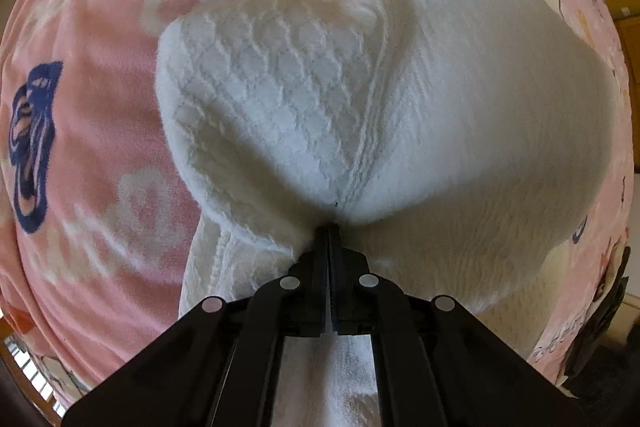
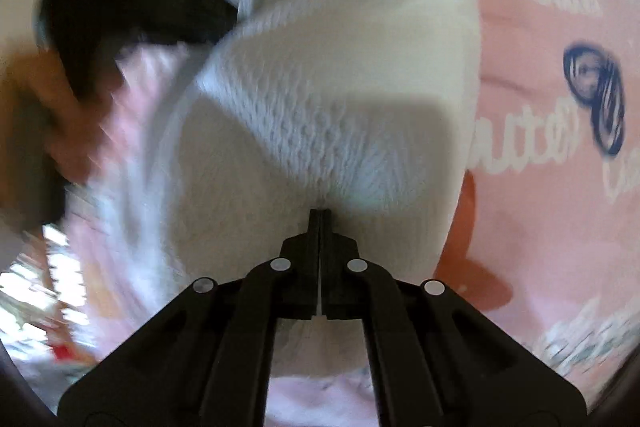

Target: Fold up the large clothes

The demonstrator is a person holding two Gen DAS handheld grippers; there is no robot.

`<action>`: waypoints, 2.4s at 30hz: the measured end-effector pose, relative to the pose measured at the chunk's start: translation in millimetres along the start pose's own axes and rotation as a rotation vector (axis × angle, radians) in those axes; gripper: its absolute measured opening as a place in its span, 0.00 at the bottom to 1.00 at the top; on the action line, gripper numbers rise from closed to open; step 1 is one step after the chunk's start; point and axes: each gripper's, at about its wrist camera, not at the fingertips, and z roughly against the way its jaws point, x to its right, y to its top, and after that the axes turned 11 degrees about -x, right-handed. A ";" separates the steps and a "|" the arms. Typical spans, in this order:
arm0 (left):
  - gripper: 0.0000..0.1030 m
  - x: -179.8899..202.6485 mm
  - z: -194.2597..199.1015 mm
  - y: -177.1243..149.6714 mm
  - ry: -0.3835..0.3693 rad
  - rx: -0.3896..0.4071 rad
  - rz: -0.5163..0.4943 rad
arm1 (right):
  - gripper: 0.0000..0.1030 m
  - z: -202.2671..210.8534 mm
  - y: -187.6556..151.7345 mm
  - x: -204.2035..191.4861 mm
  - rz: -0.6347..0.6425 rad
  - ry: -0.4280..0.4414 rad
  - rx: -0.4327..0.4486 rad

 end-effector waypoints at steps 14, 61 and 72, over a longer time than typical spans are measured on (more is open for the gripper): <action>0.02 78.7 54.8 -93.1 -0.134 0.082 0.114 | 0.00 42.3 184.8 23.0 0.032 0.014 0.020; 0.93 -89.7 -18.3 -12.0 -0.388 -0.121 -0.052 | 0.87 -29.7 48.9 127.0 -0.152 0.668 0.051; 0.93 -86.4 -33.6 -30.8 -0.559 -0.268 -0.152 | 0.95 -67.7 57.2 109.2 -0.055 0.719 -0.064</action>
